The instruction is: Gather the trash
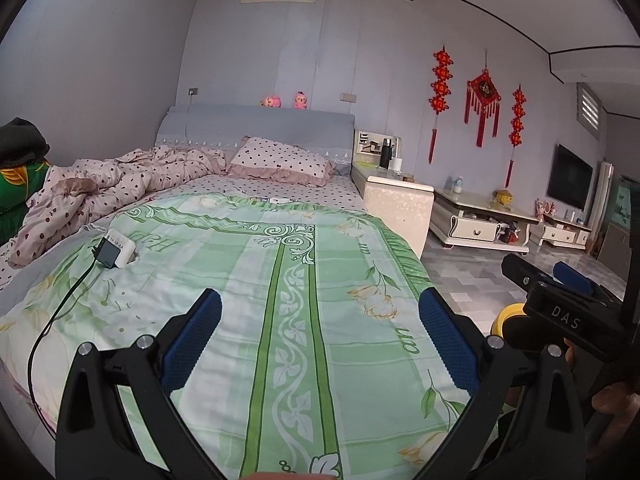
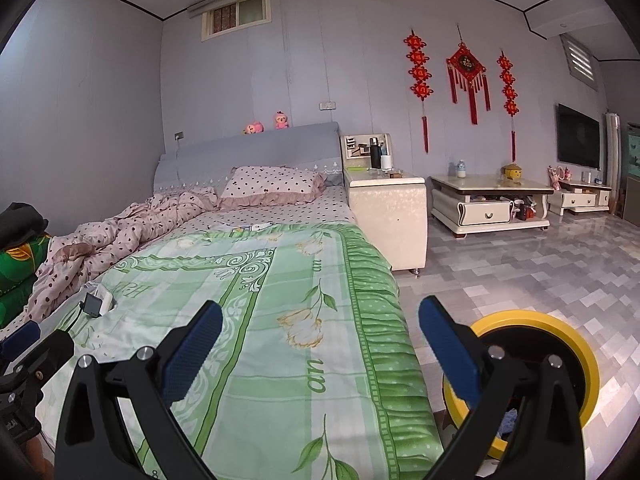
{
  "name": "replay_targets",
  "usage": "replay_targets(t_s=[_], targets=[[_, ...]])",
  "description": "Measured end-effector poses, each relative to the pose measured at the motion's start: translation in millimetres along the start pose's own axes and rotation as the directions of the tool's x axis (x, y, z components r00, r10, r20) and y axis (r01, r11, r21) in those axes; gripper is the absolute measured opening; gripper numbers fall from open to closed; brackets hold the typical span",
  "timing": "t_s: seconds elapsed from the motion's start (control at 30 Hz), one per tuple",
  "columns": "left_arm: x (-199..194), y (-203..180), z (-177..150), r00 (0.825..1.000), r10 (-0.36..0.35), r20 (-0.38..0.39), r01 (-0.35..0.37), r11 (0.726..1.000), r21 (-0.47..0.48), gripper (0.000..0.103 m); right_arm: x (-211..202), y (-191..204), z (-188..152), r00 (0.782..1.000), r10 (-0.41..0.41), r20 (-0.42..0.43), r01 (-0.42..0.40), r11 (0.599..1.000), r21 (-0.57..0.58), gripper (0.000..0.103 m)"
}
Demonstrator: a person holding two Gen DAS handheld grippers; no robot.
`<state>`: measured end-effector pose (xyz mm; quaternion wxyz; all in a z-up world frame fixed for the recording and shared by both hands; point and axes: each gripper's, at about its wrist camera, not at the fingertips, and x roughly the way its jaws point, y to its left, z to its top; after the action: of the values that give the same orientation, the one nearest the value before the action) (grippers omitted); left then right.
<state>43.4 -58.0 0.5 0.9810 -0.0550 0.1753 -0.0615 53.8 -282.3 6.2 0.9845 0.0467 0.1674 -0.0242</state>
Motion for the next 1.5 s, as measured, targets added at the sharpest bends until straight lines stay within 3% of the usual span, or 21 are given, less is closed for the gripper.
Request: replay_targets(t_s=[1.5], targets=[[-2.9, 7.4, -0.1, 1.0, 0.018, 0.006, -0.018, 1.0, -0.023, 0.095, 3.5, -0.8, -7.8, 0.999, -0.029, -0.013, 0.029, 0.999, 0.029, 0.095]])
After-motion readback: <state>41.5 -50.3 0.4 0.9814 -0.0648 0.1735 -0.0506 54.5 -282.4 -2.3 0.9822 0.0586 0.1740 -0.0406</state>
